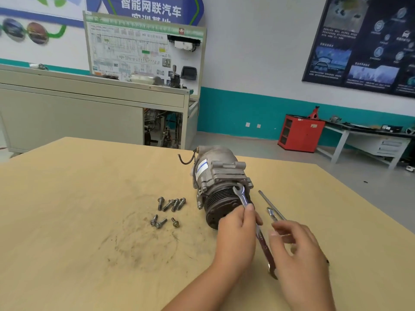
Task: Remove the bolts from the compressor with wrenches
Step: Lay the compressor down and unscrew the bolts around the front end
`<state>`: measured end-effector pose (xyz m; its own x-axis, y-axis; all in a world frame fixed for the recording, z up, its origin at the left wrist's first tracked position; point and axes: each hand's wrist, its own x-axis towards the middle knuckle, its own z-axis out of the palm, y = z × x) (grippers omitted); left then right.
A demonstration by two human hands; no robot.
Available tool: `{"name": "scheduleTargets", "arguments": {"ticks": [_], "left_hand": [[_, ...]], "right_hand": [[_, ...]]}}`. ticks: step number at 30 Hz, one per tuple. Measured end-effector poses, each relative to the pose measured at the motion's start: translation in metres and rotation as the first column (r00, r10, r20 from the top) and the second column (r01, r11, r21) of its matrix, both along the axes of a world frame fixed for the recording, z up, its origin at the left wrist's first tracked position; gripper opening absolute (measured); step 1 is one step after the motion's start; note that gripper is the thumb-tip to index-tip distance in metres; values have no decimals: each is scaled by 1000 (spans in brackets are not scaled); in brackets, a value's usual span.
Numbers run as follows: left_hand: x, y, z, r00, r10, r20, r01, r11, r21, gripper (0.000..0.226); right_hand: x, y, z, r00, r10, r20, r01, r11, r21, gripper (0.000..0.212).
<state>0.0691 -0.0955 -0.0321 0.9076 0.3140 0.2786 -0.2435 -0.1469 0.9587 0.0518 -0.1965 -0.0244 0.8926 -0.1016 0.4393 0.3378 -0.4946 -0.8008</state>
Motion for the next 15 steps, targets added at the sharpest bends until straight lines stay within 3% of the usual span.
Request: {"name": "scheduleTargets", "arguments": {"ticks": [1, 3, 5, 7, 10, 15], "left_hand": [[-2, 7, 0, 1000, 12, 0, -12, 1000, 4, 45], [-3, 33, -2, 1000, 25, -4, -25, 999, 25, 49], [-5, 61, -3, 998, 21, -59, -16, 996, 88, 52], [-4, 82, -5, 992, 28, -126, -9, 989, 147, 53], [-3, 102, -10, 977, 61, -204, -9, 968, 249, 52], [3, 107, -15, 968, 138, -208, -65, 944, 324, 51]], "right_hand": [[2, -1, 0, 978, 95, -185, -88, 995, 44, 17], [3, 9, -5, 812, 358, -460, -277, 931, 236, 28], [0, 30, -11, 610, 604, -513, -429, 796, 428, 31], [-1, 54, -18, 493, 720, -488, -504, 694, 515, 24], [-4, 84, -26, 449, 770, -454, -524, 638, 564, 17], [-6, 98, -34, 531, 744, -405, -536, 665, 519, 22]]}}
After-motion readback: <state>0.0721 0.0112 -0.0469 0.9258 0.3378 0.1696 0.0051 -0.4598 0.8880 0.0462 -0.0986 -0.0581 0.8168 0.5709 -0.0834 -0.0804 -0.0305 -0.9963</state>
